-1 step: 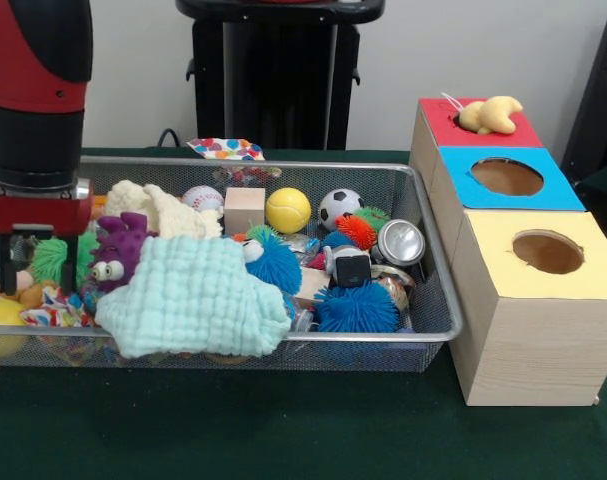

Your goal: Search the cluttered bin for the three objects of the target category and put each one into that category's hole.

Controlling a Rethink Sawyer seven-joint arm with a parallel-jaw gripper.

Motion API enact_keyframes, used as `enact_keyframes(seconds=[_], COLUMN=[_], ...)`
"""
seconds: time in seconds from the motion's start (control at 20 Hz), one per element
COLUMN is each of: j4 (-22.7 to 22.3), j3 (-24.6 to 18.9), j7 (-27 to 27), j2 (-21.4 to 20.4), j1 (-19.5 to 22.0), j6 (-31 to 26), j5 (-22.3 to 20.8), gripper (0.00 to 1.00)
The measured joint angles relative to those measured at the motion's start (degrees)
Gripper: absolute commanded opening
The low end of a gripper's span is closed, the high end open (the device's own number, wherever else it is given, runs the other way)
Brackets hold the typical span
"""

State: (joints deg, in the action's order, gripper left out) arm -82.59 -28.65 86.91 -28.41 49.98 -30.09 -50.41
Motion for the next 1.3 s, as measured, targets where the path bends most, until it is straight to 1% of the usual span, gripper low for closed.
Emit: enact_keyframes(seconds=[0.25,0.4,0.7,1.05,1.3], j4=[1.80,2.81,3.43,3.43,3.36], j3=[0.68,0.91,1.50,1.84,1.41], j7=[0.00,0.00,0.00,0.00,-0.01], j2=[1.62,3.39,5.05,5.11,5.12], j1=[-2.46,-3.42,-3.46,-2.92,-1.53], j6=[0.20,0.63,0.69,0.66,0.69], j5=[-2.12,-3.22,-3.22,-3.21,-2.77], gripper=[1.00,1.00,1.00,1.00,1.00])
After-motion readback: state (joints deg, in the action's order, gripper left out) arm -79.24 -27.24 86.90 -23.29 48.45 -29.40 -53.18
